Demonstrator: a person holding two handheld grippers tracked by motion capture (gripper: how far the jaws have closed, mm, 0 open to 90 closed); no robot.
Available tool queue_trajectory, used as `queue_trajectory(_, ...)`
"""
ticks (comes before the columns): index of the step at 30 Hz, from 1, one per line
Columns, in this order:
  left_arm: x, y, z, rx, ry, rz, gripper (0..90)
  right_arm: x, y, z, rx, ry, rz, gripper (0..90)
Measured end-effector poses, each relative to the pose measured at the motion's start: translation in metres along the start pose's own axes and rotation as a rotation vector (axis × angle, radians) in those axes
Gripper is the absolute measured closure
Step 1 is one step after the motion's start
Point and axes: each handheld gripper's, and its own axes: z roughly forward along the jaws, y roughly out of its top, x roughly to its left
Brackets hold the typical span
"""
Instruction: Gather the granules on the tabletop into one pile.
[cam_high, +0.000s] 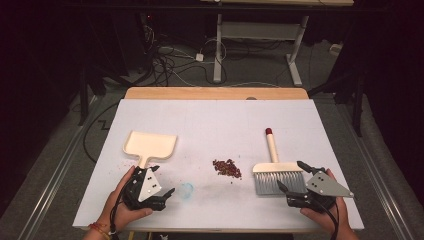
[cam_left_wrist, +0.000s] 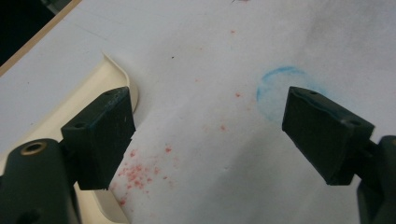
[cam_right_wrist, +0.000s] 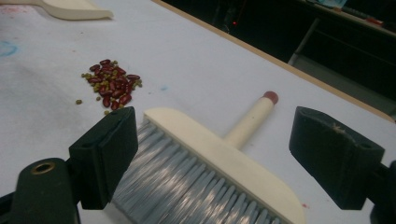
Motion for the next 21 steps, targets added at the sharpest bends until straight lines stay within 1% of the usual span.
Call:
queue_trajectory(2, -0.0006, -0.0001, -0.0007, -0.003, -0.002, 0.001, 16.6, 0.0000, 0.0005, -0.0009, -0.001, -0.002, 0.007, 16.8)
queue_trajectory(4, -0.0008, 0.0000, -0.0007, -0.002, -0.004, 0.005, 16.6, 0.0011, 0.0009, -0.0017, 0.000, -0.011, -0.011, 16.7)
queue_trajectory(21, -0.0006, -0.0001, 0.0004, 0.004, -0.008, 0.006, 16.6, 0.0024, 0.0020, -0.0004, 0.004, -0.007, -0.018, 16.8)
